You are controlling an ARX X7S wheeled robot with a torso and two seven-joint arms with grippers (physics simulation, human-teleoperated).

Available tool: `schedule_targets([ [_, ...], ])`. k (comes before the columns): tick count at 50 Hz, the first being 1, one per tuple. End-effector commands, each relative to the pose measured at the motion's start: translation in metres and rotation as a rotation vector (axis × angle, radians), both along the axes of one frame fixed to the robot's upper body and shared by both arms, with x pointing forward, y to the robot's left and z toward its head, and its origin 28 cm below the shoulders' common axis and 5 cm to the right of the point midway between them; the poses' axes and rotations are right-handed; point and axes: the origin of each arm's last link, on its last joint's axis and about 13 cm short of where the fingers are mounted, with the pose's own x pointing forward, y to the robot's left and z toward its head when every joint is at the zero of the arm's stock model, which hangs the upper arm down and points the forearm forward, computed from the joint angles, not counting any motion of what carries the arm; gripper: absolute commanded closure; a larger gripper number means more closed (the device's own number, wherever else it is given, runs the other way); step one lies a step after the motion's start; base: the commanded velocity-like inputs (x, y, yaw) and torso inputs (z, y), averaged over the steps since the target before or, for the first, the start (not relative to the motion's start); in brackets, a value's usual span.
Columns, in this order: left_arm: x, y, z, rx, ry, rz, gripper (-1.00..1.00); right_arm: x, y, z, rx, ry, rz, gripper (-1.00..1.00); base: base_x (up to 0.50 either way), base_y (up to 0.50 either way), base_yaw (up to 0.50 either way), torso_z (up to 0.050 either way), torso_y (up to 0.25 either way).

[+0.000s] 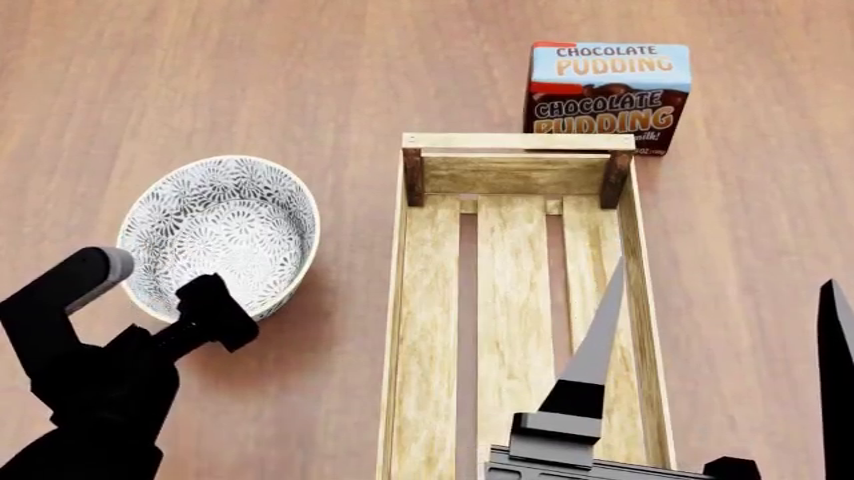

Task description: Pick up the bowl on the left and put it in the tray.

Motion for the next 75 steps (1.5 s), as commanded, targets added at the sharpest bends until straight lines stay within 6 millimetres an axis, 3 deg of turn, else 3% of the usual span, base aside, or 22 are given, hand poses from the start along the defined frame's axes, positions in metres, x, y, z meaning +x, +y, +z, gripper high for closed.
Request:
schedule_targets([
  [1, 0.006, 0.003, -0.002, -0.027, 0.017, 0.03, -1.0, 0.0, 0.0, 0.0, 0.0, -0.001, -0.002, -1.0, 0.0, 0.0, 0.0, 0.0, 0.0],
  [72, 0.037, 0.003, -0.009, -0.05, 0.068, 0.048, -1.0, 0.001, -0.002, -0.001, 0.006, 0.004, -0.005, -1.0, 0.0, 0.0, 0.0, 0.0, 0.0],
  [73, 0.036, 0.003, -0.01, -0.051, 0.07, 0.052, 1.0, 0.001, -0.002, -0.001, 0.006, 0.004, -0.005, -1.0, 0.0, 0.0, 0.0, 0.0, 0.0],
  [75, 0.035, 0.004, -0.009, -0.063, 0.061, 0.066, 1.0, 0.001, -0.002, -0.002, 0.006, 0.004, -0.005, -1.0, 0.0, 0.0, 0.0, 0.0, 0.0],
])
